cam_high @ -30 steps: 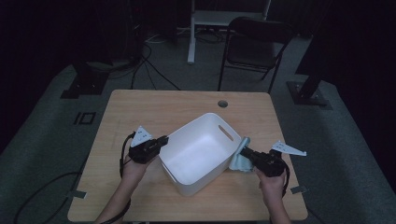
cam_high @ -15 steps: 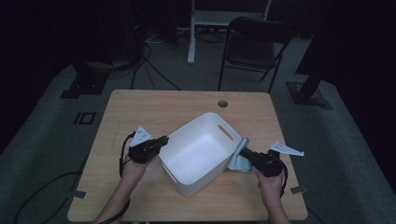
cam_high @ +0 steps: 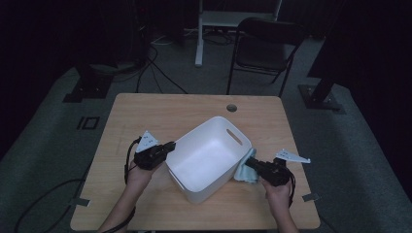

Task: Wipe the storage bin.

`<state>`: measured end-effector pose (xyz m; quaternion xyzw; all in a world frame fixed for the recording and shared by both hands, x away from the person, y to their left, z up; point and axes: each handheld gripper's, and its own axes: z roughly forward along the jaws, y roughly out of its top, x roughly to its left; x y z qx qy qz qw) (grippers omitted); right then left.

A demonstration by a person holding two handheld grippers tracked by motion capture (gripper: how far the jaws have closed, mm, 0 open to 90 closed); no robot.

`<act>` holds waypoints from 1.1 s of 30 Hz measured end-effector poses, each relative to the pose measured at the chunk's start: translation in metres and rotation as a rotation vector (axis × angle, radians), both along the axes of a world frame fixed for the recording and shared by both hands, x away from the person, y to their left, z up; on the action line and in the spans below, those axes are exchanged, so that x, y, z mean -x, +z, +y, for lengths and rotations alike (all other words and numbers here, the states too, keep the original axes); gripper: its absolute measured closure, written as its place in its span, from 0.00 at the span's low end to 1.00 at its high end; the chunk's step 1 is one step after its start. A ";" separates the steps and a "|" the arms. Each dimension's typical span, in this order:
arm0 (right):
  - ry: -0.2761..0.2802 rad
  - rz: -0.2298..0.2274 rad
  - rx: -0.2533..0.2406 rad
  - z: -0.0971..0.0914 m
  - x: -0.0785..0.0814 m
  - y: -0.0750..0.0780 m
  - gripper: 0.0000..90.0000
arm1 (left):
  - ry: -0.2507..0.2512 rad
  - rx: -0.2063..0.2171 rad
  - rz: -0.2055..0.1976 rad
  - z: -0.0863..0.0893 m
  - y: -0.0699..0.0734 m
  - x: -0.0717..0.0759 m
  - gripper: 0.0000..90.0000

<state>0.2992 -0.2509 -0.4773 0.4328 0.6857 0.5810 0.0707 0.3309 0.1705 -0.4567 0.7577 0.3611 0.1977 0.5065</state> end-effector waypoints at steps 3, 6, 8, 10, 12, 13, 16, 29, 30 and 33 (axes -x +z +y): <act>-0.009 -0.018 0.013 0.003 0.002 0.001 0.94 | -0.004 -0.002 -0.001 0.000 0.000 0.000 0.96; -0.010 0.011 0.019 0.003 -0.001 -0.006 0.95 | -0.003 -0.006 -0.004 -0.001 0.000 0.001 0.96; -0.012 0.034 0.013 0.003 -0.003 -0.010 0.94 | 0.000 -0.007 -0.005 -0.002 0.000 0.001 0.96; -0.009 0.035 0.017 0.004 -0.002 -0.008 0.94 | -0.003 -0.008 -0.005 -0.003 0.000 0.001 0.96; 0.001 0.008 0.000 0.004 0.001 -0.002 0.94 | -0.006 -0.008 -0.005 -0.003 0.000 0.001 0.96; 0.001 0.008 0.000 0.004 0.001 -0.002 0.94 | -0.006 -0.008 -0.005 -0.003 0.000 0.001 0.96; -0.004 -0.013 0.006 0.006 0.003 0.002 0.95 | -0.008 -0.005 -0.005 -0.004 0.000 0.001 0.96; 0.009 -0.007 0.003 0.010 0.006 0.002 0.95 | -0.013 -0.006 -0.002 -0.006 0.001 0.001 0.97; 0.009 0.005 -0.004 0.009 0.005 -0.001 0.95 | -0.012 -0.006 -0.003 -0.006 0.001 0.001 0.97; 0.003 0.024 0.019 0.009 0.002 -0.006 0.94 | -0.008 -0.011 -0.007 -0.007 0.001 0.001 0.97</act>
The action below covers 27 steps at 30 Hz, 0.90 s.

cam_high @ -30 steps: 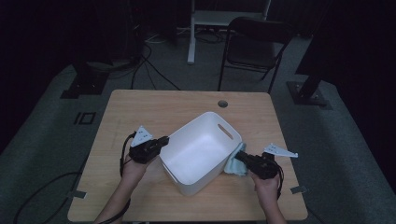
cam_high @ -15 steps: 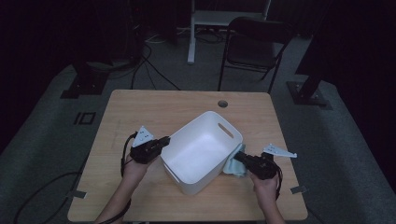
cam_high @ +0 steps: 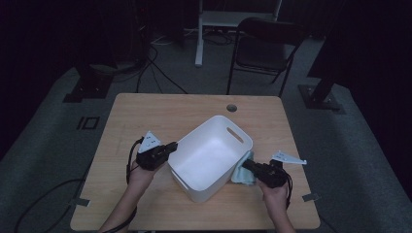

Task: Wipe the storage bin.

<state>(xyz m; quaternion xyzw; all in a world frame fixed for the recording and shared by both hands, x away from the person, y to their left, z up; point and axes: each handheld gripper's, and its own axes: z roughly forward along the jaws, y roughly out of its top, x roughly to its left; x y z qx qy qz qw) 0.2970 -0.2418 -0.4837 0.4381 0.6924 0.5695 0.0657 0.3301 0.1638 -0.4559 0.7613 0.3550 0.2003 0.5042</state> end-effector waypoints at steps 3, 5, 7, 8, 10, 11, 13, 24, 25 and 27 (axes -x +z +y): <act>-0.002 0.018 0.001 0.001 0.000 -0.002 0.94 | 0.008 0.001 -0.001 -0.001 0.000 0.000 0.97; 0.008 -0.001 -0.006 0.002 0.003 0.004 0.95 | 0.007 0.004 0.000 -0.002 0.000 -0.001 0.97; 0.013 -0.022 -0.010 0.003 0.007 0.012 0.95 | 0.002 0.004 0.000 -0.003 0.000 -0.001 0.97; 0.011 -0.033 -0.001 0.004 0.008 0.013 0.94 | 0.001 0.003 0.000 -0.003 0.000 -0.001 0.97; 0.012 -0.031 -0.005 0.005 0.008 0.010 0.95 | -0.001 0.006 0.001 -0.003 0.000 -0.001 0.97; 0.011 -0.022 -0.009 0.004 0.007 0.008 0.95 | 0.001 0.004 -0.001 -0.003 0.000 -0.001 0.97; 0.012 0.003 0.000 0.005 0.005 0.001 0.95 | 0.007 -0.003 -0.004 -0.005 0.000 -0.001 0.97; 0.028 -0.020 0.000 0.011 0.010 0.007 0.95 | 0.002 -0.003 -0.005 -0.006 0.000 -0.001 0.97; 0.027 -0.006 0.013 0.011 0.009 0.003 0.95 | 0.005 -0.007 -0.006 -0.007 0.000 0.000 0.97; 0.033 0.018 0.014 0.013 0.007 -0.003 0.95 | 0.010 -0.006 -0.005 -0.007 0.000 -0.001 0.97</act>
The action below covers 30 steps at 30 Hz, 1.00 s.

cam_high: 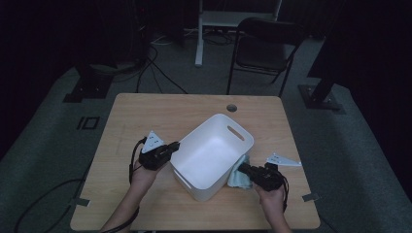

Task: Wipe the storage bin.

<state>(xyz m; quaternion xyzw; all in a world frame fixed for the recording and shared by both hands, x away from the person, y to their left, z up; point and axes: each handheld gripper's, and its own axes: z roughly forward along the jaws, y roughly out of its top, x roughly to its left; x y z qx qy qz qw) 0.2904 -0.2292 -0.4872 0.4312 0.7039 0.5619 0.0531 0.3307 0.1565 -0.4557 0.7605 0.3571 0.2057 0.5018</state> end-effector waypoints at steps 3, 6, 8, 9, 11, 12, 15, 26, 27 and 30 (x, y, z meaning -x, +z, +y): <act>0.007 -0.006 -0.001 0.000 0.002 0.006 0.95 | 0.001 0.001 0.002 0.000 0.000 0.000 0.97; 0.022 -0.038 -0.011 0.003 0.007 0.017 0.95 | -0.004 0.001 0.002 -0.001 0.000 -0.001 0.97; 0.020 -0.048 -0.007 0.005 0.008 0.016 0.95 | -0.006 0.007 0.002 -0.001 0.000 -0.001 0.97; 0.024 -0.040 -0.024 0.004 0.007 0.013 0.95 | -0.007 0.007 0.002 0.000 0.000 -0.001 0.97; 0.025 -0.016 -0.019 0.005 0.005 0.006 0.95 | 0.000 0.000 -0.002 -0.001 0.000 0.000 0.97; 0.028 -0.003 -0.009 0.006 0.004 0.003 0.95 | 0.005 0.000 -0.001 -0.002 0.000 0.000 0.97; 0.031 0.004 0.001 0.007 0.006 0.006 0.95 | 0.014 0.005 0.000 -0.002 0.000 0.000 0.97; 0.044 -0.005 0.001 0.011 0.010 0.007 0.94 | 0.019 0.009 -0.001 -0.004 0.000 0.000 0.97; 0.044 -0.006 0.011 0.011 0.010 0.009 0.94 | 0.023 0.010 -0.001 -0.004 0.000 0.000 0.97; 0.058 -0.041 -0.007 0.011 0.015 0.017 0.94 | 0.018 0.006 0.000 -0.005 0.000 0.000 0.97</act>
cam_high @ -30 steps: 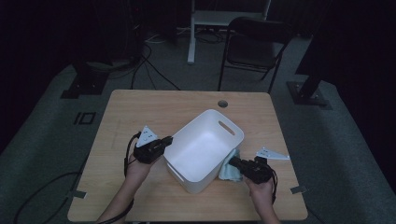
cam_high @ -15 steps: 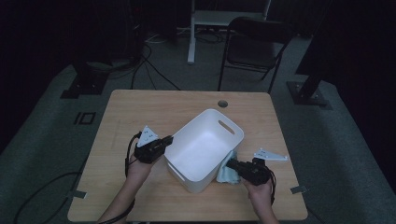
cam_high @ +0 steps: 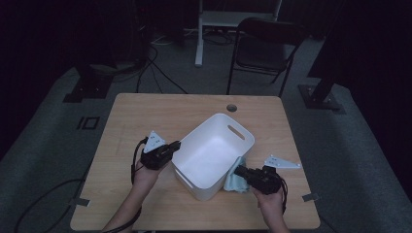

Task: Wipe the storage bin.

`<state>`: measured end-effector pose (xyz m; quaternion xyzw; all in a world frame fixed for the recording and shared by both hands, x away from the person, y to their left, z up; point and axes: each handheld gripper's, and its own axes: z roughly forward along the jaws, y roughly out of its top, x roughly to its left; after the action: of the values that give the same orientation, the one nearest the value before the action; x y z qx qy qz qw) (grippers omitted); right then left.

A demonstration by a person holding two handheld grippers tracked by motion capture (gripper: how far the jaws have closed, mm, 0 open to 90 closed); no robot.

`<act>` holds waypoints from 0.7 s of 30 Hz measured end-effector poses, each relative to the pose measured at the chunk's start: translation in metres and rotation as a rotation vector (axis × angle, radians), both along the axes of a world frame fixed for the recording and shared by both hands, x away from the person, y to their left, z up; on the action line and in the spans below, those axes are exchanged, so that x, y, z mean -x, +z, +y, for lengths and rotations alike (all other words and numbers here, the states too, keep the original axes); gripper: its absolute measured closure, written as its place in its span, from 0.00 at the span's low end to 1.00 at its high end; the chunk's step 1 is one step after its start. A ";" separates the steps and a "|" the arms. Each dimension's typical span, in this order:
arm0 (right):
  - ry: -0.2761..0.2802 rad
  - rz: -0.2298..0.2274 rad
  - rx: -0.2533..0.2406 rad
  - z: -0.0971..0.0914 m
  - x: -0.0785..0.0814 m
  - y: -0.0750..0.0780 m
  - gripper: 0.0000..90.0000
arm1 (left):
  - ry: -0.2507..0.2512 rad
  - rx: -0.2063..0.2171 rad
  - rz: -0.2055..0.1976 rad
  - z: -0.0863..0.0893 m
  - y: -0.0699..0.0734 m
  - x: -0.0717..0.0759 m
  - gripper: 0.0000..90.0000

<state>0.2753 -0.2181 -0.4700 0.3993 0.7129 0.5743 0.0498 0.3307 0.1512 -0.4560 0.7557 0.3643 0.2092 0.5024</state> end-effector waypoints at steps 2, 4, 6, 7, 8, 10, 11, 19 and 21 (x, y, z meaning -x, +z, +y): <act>-0.008 -0.024 0.035 0.004 0.003 0.004 0.95 | -0.004 0.000 0.001 0.000 0.000 0.000 0.97; -0.008 -0.017 0.022 0.004 0.002 -0.001 0.95 | -0.005 0.003 0.001 0.000 0.000 0.000 0.97; -0.004 -0.003 0.024 0.005 0.001 -0.007 0.95 | 0.002 -0.001 -0.003 0.000 0.000 0.000 0.97; -0.006 0.003 0.041 0.006 0.000 -0.010 0.95 | 0.009 -0.001 -0.003 -0.001 0.000 0.001 0.97; -0.010 0.013 0.049 0.006 0.000 -0.011 0.95 | 0.019 0.004 -0.001 -0.001 0.000 0.001 0.97; -0.009 0.029 0.049 0.005 0.000 -0.010 0.95 | 0.034 0.003 -0.001 -0.002 0.000 0.002 0.97; -0.006 0.022 0.043 0.005 0.002 -0.008 0.95 | 0.038 0.003 -0.001 -0.003 0.000 0.002 0.97; 0.008 0.006 0.041 0.011 0.006 -0.010 0.95 | 0.037 -0.002 -0.001 -0.004 0.000 0.003 0.97; 0.003 0.027 0.032 0.010 0.007 -0.012 0.95 | 0.047 0.003 0.001 -0.005 0.000 0.003 0.97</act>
<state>0.2687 -0.2086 -0.4825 0.4052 0.7231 0.5576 0.0455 0.3281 0.1466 -0.4562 0.7464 0.3825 0.2198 0.4983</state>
